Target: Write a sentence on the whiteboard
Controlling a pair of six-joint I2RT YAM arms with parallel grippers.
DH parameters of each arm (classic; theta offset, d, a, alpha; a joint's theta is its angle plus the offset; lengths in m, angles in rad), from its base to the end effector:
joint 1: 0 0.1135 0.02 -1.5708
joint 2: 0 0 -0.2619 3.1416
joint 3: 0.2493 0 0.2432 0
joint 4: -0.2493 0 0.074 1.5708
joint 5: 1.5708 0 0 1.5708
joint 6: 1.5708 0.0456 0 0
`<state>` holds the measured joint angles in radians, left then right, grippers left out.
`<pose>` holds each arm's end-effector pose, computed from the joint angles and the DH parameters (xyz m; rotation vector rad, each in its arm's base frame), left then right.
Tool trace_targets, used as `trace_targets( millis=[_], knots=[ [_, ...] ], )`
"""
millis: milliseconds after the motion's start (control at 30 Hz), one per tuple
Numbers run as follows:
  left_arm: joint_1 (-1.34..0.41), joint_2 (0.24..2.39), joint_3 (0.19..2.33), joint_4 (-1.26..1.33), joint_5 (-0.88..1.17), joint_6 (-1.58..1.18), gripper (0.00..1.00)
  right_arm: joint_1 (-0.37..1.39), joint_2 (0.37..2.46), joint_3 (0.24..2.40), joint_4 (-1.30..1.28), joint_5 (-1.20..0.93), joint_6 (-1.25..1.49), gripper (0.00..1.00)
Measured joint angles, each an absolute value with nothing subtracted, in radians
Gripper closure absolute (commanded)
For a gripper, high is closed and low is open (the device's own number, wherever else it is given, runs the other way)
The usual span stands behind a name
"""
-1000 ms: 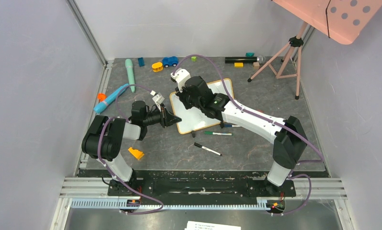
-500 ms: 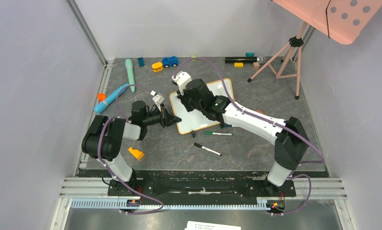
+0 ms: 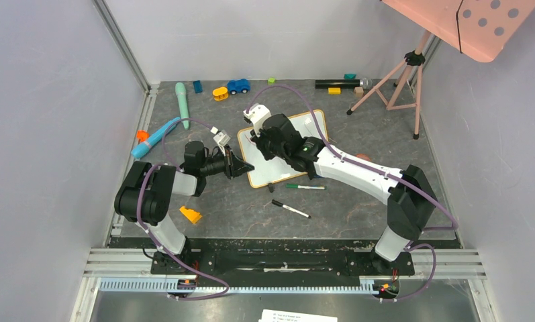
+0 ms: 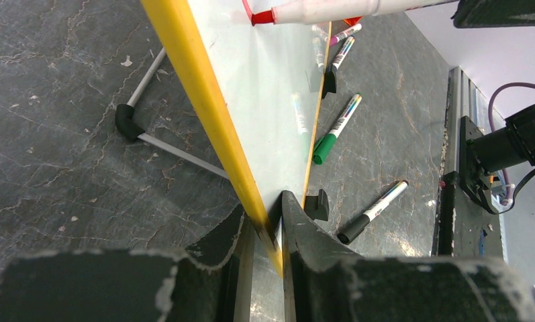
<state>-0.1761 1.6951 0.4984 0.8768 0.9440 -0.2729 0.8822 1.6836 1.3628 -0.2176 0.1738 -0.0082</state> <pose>0.2791 -0.0872 0.1442 0.5772 1.8347 -1.1882 0.2566 0.2993 0.2954 -0.8169 1.9550 0.3412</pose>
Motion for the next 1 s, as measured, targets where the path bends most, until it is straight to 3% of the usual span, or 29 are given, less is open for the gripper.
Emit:
trace_targets(
  millis=[1000],
  knots=[
    [-0.176, 1.695, 0.498, 0.877, 0.944, -0.273, 0.91, 0.881, 1.718, 1.451, -0.228, 0.220, -0.028, 1.00]
  ],
)
